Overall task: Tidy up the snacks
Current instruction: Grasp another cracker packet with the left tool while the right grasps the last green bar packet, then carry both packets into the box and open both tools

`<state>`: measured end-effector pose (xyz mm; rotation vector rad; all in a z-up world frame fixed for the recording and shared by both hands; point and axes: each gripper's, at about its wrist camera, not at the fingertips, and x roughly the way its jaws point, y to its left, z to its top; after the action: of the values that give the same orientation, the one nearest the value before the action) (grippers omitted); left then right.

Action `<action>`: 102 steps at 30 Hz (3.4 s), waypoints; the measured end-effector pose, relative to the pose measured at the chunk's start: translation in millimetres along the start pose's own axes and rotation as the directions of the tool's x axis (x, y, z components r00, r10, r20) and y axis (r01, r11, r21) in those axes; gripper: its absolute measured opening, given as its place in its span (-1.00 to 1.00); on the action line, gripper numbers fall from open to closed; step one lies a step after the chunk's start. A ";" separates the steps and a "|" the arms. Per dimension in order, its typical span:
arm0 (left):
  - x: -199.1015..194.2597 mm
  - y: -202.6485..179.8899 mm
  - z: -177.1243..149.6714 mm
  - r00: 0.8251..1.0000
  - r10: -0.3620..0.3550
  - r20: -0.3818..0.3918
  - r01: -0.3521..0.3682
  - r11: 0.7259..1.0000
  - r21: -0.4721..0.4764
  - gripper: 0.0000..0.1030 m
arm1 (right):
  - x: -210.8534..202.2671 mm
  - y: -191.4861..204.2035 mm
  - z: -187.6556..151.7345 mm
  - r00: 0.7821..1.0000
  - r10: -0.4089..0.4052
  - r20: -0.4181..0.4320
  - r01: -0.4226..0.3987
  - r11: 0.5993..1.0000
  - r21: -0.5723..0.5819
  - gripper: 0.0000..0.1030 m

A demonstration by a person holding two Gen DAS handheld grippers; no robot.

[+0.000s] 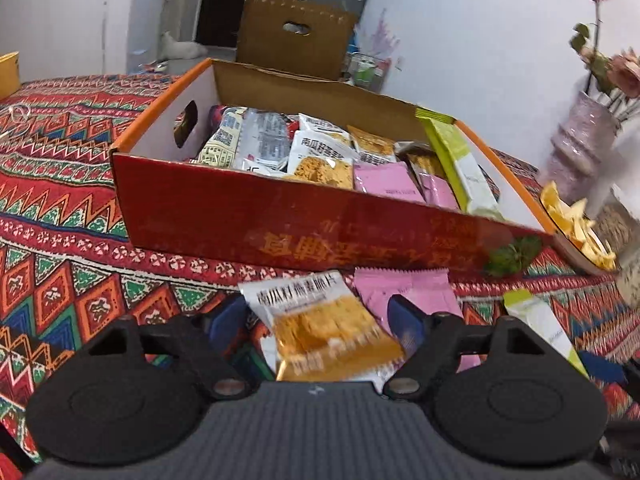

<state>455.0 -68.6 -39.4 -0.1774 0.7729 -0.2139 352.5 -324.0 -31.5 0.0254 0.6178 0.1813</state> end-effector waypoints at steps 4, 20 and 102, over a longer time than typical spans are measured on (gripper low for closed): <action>-5.6 3.7 -3.6 1.000 -0.007 0.001 0.007 1.000 0.018 0.05 | 17.9 -0.4 -1.5 0.999 -0.021 -0.027 0.021 1.000 -0.002 0.21; -130.7 22.7 -56.1 0.995 -0.036 0.093 0.035 0.999 0.010 -0.11 | -60.3 29.7 -37.7 0.999 -0.025 0.036 0.025 1.000 -0.001 -0.29; 14.9 20.0 175.5 0.997 -0.033 0.067 0.028 0.996 0.083 0.76 | 112.0 64.5 186.1 0.999 0.037 0.006 -0.037 0.999 -0.022 0.48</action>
<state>592.0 -39.1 69.2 -0.1186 0.6930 -0.2668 539.3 -235.1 61.0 0.0159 0.6088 0.2235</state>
